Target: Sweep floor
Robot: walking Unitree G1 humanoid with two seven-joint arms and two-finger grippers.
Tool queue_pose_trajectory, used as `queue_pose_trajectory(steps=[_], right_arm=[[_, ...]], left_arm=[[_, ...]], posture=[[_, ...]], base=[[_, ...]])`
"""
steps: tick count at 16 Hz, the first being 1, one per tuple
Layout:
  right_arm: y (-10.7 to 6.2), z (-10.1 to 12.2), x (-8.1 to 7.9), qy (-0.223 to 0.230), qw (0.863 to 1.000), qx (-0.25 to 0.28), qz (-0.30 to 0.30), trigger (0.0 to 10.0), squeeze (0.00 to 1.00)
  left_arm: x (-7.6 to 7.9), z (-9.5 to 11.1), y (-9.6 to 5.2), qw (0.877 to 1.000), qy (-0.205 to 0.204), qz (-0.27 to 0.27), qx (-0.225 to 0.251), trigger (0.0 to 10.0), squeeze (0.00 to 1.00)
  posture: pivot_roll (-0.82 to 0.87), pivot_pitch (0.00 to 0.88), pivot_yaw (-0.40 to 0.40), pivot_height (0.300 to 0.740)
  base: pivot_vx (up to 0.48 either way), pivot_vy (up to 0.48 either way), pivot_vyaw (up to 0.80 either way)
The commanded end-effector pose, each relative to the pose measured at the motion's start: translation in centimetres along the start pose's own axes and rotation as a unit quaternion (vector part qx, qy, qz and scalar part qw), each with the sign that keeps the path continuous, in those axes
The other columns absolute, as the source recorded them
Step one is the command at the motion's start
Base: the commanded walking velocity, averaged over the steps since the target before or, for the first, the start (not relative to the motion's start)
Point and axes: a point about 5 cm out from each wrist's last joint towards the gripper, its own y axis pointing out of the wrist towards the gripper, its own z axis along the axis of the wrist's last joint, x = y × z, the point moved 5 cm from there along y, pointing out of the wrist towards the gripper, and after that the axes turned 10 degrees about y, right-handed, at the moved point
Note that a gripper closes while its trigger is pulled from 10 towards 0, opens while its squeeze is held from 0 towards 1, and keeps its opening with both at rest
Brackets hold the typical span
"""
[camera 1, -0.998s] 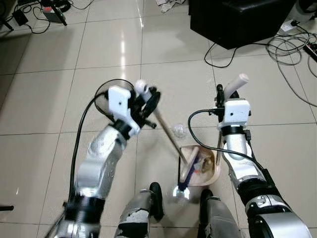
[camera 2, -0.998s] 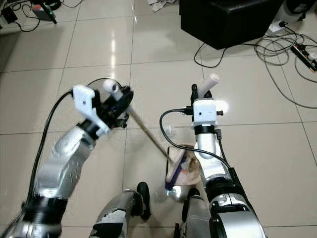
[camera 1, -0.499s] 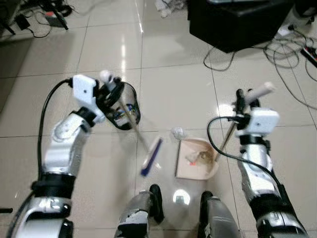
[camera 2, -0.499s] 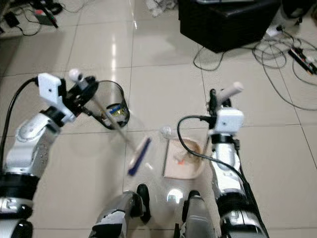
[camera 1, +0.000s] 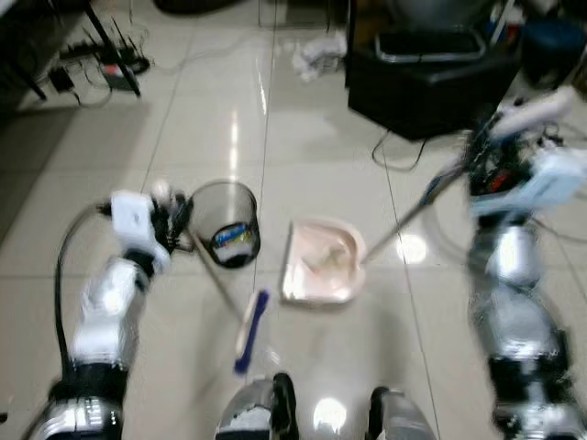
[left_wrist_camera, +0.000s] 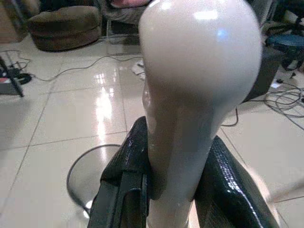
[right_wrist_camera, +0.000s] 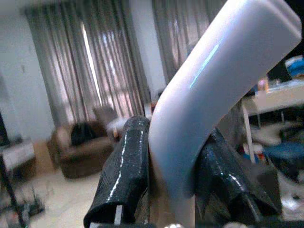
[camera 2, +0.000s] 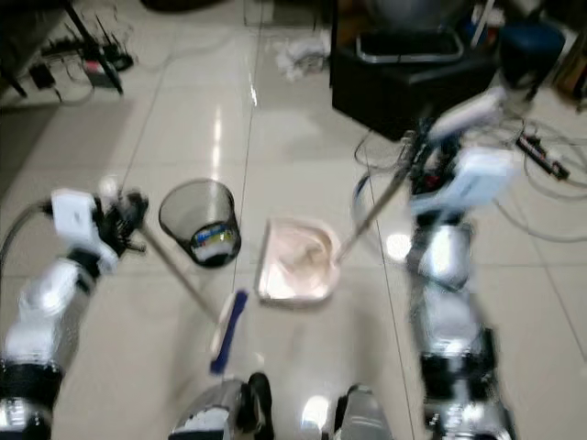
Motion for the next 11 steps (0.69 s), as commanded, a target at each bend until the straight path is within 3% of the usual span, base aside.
queue_pose_trajectory(steps=[1,3,6,8,11], right_arm=[[0.7,1.6,-0.5,0.026,0.999,0.02,0.001,10.0,0.0],[1.6,3.6,-0.7,0.034,0.999,0.022,-0.002,10.0,0.0],[2.7,5.8,-0.3,0.038,0.999,0.012,-0.016,10.0,0.0],[3.3,6.5,-0.1,0.042,0.999,0.012,-0.021,10.0,0.0],[3.5,6.8,0.1,0.045,0.999,0.0,-0.028,10.0,0.0]], left_arm=[[-0.1,0.6,-0.3,1.0,0.013,0.008,0.011,10.0,0.0],[0.5,1.1,-1.3,0.998,0.0,0.049,0.028,10.0,0.0],[1.7,2.3,-2.0,0.997,0.004,0.068,0.048,10.0,0.0],[2.3,3.0,-1.6,0.996,0.017,0.068,0.053,10.0,0.0],[3.3,3.7,-1.0,0.996,0.035,0.057,0.055,10.0,0.0]], posture=[[-0.03,0.069,0.106,0.74],[-0.04,0.055,0.106,0.74],[-0.05,0.038,0.091,0.74],[-0.05,0.033,0.08,0.74],[-0.04,0.034,0.076,0.74]], base=[[0.0,0.0,0.0],[0.0,0.0,0.0],[0.0,0.0,0.0],[0.0,0.0,0.0],[0.291,0.0,0.53]])
